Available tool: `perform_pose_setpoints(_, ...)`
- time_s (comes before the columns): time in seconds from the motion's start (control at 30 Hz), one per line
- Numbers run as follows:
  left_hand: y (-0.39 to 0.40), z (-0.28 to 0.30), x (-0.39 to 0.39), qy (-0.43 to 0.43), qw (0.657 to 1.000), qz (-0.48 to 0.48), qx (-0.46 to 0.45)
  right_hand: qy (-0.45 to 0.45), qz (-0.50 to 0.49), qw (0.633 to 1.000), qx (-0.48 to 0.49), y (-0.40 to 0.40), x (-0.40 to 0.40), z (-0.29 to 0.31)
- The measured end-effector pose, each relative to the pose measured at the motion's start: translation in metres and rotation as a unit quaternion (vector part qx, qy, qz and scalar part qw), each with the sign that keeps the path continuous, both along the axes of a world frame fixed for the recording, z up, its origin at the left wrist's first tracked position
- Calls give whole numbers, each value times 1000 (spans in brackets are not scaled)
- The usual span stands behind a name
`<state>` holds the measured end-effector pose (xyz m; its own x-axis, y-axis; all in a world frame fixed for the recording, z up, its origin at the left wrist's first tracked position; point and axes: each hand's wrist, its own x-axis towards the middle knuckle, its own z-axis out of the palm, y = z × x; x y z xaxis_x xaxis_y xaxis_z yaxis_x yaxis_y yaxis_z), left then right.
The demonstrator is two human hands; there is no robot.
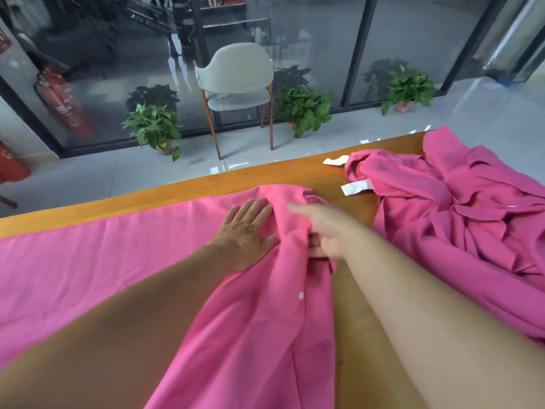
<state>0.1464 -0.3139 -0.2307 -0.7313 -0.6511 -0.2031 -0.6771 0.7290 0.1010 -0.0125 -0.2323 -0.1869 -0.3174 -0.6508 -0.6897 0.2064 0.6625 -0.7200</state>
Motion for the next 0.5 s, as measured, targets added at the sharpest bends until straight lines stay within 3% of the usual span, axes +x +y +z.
perform_pose_setpoints(0.07,-1,2,-1,-2,1000,4,9,-18,63,998,15,24,12,1)
perform_pose_setpoints(0.13,-1,8,-3,21,999,23,20,-17,34,999,-19,38,18,3)
perform_pose_setpoints(0.2,7,21,-5,105,992,67,13,-52,-25,997,-58,43,19,8)
perform_pose_setpoints(0.3,37,46,3,259,956,140,20,-106,-83,989,-67,56,18,19)
perform_pose_setpoints(0.43,97,66,41,311,944,108,-12,-69,-68,995,-36,98,37,20)
perform_pose_setpoints(0.5,129,70,60,315,943,104,17,-64,-69,995,-34,121,53,19)
